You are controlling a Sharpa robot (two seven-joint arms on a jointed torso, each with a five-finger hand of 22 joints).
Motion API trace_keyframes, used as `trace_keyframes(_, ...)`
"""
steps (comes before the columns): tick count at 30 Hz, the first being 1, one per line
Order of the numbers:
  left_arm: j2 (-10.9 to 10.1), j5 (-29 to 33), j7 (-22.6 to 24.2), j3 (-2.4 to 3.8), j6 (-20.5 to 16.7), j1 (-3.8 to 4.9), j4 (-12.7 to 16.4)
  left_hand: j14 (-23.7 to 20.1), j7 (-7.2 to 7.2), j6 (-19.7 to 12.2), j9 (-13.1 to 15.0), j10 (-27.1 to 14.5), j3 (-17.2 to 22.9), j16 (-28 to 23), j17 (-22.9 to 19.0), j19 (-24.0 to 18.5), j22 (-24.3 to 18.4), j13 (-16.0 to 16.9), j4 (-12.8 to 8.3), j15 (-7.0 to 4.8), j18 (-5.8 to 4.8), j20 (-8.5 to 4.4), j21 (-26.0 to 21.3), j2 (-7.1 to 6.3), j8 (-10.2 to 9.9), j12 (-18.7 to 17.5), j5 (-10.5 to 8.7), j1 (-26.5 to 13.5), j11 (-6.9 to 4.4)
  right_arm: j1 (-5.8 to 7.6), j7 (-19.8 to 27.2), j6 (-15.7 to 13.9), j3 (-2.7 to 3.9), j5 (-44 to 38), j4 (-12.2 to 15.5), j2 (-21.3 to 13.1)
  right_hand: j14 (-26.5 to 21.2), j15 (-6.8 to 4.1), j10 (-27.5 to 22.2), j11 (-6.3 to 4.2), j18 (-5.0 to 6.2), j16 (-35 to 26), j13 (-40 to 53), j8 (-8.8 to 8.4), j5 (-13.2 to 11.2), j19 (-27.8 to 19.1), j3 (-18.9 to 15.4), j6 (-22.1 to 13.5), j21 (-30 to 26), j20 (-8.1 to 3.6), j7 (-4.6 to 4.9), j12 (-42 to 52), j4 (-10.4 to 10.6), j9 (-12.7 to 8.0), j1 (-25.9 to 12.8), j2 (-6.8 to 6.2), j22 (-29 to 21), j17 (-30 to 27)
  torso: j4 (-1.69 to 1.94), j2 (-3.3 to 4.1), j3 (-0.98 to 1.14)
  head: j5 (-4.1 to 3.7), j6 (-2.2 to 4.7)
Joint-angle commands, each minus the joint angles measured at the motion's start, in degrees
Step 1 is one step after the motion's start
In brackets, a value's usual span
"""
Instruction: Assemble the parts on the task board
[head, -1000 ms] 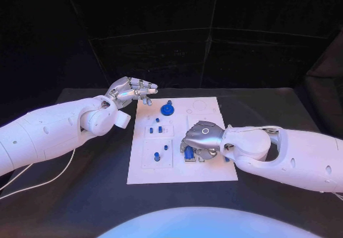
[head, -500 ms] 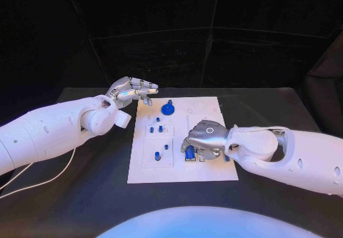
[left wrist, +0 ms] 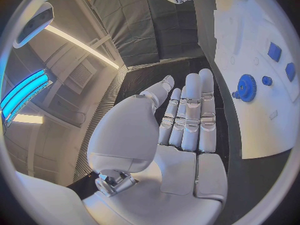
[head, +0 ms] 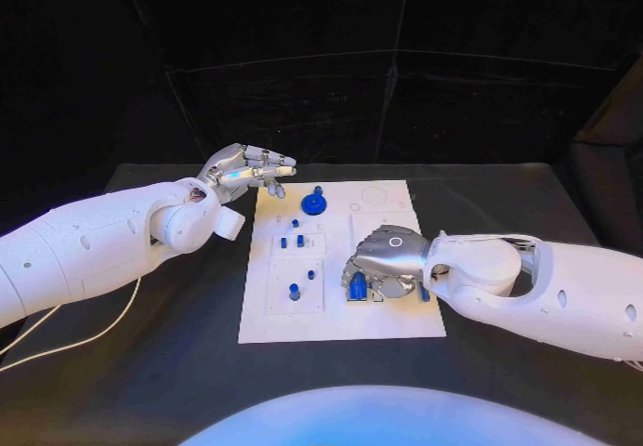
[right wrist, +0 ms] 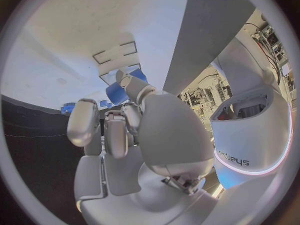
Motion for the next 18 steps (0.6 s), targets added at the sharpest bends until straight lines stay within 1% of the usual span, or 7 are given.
trace_keyframes(1,0.0,0.2,0.1,0.05,0.7,0.07,0.1,-0.2,0.07,-0.5,-0.1,-0.4,-0.4,0.2,-0.1,0.2,-0.1,-0.1,0.1,0.07,0.68,0.25,-0.2,-0.28,-0.2,0.2,-0.06,-0.1,0.18,0.09,0.7,1.0,0.02,1.9,-0.4,0.5,4.2,0.55,-0.1,0.29,-0.12,0.0,-0.1,0.01,-0.1,0.1,0.6,3.0,0.3,0.53,2.83,-0.1,0.2,0.1,-0.5,-0.07,0.0,6.5,0.05,0.0,0.0,0.02,-0.02)
trace_keyframes(6,0.0,0.2,0.1,0.05,0.8,0.07,0.1,-0.2,0.07,-0.5,-0.1,-0.4,-0.4,0.2,-0.1,0.2,-0.1,-0.1,0.1,0.07,0.68,0.25,-0.2,-0.28,-0.2,0.2,-0.06,-0.1,0.18,0.09,0.7,0.9,0.01,2.0,-0.9,1.0,4.2,0.55,-0.1,0.29,-0.11,0.0,-0.1,-0.03,0.0,0.0,0.7,3.0,0.3,0.54,2.84,-0.1,0.3,0.1,-0.5,-0.07,0.0,6.5,0.04,0.05,0.02,0.15,-0.04)
trace_keyframes(11,0.0,0.2,0.1,0.05,0.8,0.07,0.1,-0.3,0.1,-0.5,-0.1,-0.5,-0.4,0.2,-0.1,0.2,-0.1,-0.1,0.1,0.09,0.68,0.26,-0.3,-0.27,-0.2,0.2,-0.06,-0.1,0.2,0.07,0.8,1.2,0.01,2.0,-1.4,1.6,4.2,0.56,-0.1,0.29,-0.11,-0.1,-0.1,-0.11,0.0,0.0,0.7,2.9,0.3,0.55,2.86,-0.1,0.3,0.1,-0.5,-0.07,0.0,6.5,-0.01,0.01,0.0,0.15,-0.14)
trace_keyframes(18,0.0,0.2,0.1,0.05,0.8,0.07,0.1,-0.3,0.1,-0.5,-0.1,-0.5,-0.4,0.2,-0.1,0.2,-0.1,-0.1,0.1,0.09,0.68,0.26,-0.3,-0.27,-0.2,0.2,-0.06,-0.1,0.2,0.05,0.9,2.0,0.0,2.1,-1.7,2.0,4.2,0.58,-0.2,0.3,-0.1,0.0,-0.2,-0.15,0.0,0.0,0.7,2.9,0.3,0.56,2.88,-0.2,0.3,0.0,-0.5,-0.08,-0.1,6.5,-0.04,0.0,0.06,0.27,-0.32)
